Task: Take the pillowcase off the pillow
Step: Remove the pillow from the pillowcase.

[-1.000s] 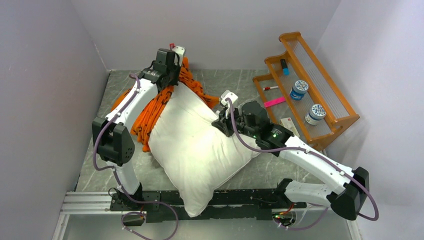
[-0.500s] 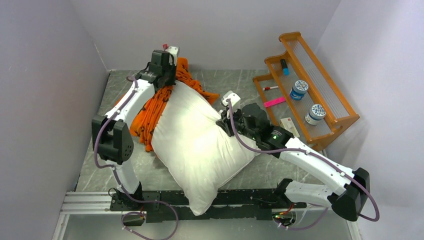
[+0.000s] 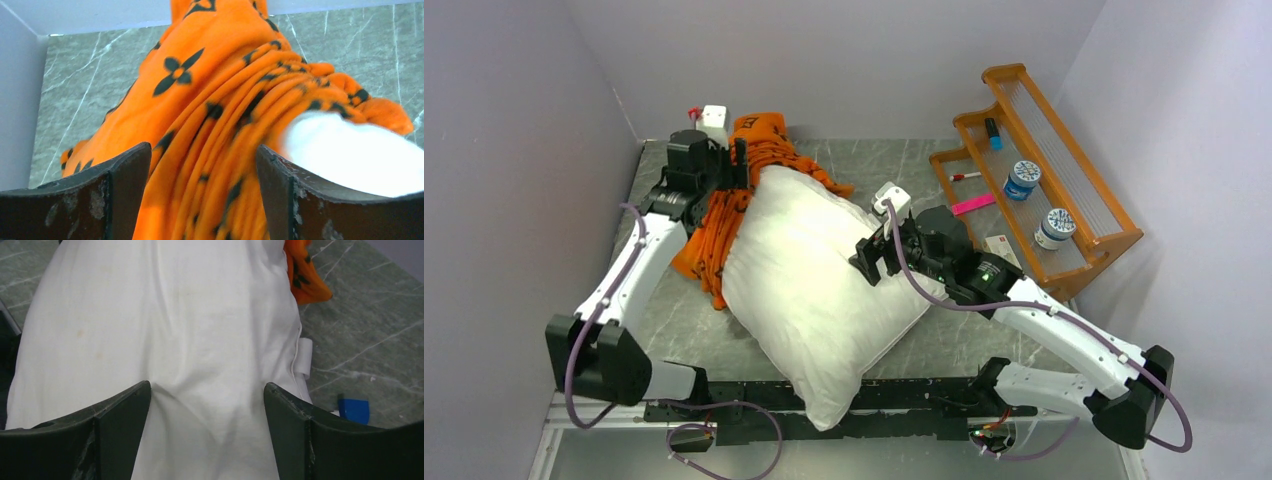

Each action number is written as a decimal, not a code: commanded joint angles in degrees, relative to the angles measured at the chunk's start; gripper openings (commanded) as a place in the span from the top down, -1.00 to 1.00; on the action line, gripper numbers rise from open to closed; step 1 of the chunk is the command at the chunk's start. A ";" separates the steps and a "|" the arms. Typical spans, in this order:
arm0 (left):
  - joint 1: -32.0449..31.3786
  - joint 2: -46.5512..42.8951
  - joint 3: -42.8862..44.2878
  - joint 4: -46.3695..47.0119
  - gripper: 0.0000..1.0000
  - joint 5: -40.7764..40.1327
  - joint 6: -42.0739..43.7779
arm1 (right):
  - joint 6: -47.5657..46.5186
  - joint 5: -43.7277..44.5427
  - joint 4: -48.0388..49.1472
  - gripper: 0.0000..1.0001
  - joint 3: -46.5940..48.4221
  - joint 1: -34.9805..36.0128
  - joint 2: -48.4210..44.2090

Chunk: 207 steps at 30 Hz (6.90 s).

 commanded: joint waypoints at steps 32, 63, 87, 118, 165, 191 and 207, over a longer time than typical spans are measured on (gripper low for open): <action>0.63 -37.57 -28.76 0.09 -0.81 -2.47 -4.90 | -7.39 24.94 -0.16 -0.99 24.39 34.40 32.32; -1.43 -37.05 -31.25 1.95 -0.79 12.46 -2.09 | -7.90 36.03 4.04 0.66 3.30 17.23 30.73; -4.83 -23.88 -28.50 -0.52 -0.22 30.25 -0.64 | -6.83 23.43 3.38 1.00 -0.45 11.28 12.34; 10.79 -18.05 -16.71 7.94 0.90 -10.19 -2.10 | -3.57 22.62 -8.69 1.00 -3.25 3.76 -9.90; 6.11 -16.42 -21.95 6.46 0.90 -0.09 1.57 | -0.56 2.34 -9.03 -0.87 34.02 -2.02 26.56; 5.64 -22.76 -20.55 5.97 0.03 5.18 5.72 | 3.89 -13.74 10.35 -0.27 14.38 -4.15 31.46; -0.06 -18.95 -11.85 0.11 -0.60 21.51 10.70 | 0.39 -9.66 10.37 1.00 13.23 6.31 28.85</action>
